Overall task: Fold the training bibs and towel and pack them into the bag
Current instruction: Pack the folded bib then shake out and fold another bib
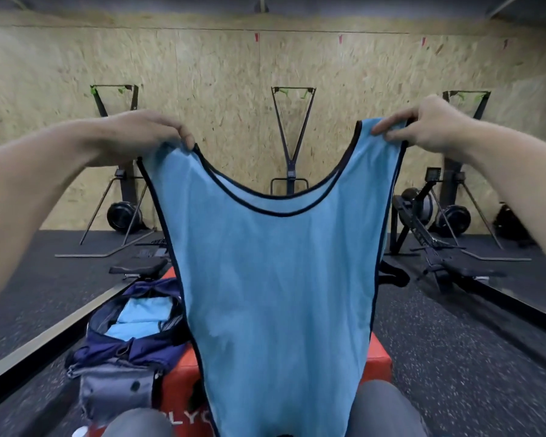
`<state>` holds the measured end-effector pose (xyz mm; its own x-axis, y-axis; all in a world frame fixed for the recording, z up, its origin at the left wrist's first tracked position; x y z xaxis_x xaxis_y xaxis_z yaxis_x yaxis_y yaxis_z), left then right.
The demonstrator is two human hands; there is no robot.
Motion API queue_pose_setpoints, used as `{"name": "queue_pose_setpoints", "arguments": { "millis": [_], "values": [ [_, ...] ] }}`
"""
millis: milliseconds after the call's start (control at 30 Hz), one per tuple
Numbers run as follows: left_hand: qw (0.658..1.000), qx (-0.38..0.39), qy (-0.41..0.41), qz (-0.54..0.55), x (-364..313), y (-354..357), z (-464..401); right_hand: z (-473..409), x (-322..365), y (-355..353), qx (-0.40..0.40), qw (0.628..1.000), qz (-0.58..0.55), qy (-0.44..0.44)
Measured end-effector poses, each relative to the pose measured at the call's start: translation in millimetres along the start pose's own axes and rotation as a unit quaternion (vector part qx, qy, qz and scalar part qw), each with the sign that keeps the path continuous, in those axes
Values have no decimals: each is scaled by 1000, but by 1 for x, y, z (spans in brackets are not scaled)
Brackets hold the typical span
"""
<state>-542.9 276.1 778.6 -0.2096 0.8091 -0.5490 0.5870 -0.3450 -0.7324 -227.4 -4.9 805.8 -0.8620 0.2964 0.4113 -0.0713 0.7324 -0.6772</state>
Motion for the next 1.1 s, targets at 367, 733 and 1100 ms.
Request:
{"name": "queue_pose_setpoints", "arguments": {
  "millis": [367,733,1100],
  "values": [
    [987,-138,81,16,-10,-14,-13,-10,-13,-13,-37,999,6,4],
    [991,-113,53,-46,9,-2,-37,-32,-35,16,-42,999,-12,21],
    [998,-39,33,-36,84,62,-97,-50,-99,107,42,998,34,36]
  ]
}}
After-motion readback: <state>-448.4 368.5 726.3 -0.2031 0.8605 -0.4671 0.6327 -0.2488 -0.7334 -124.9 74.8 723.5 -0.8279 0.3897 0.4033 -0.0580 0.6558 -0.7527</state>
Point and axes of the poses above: each hand's wrist, its own z-axis away from the middle knuckle, its own y-axis out of the palm, x = y × z, the point moved 7 cm from there along -z, towards the middle knuckle, and after that the axes turned 9 degrees about z, right-handed, at the moved point
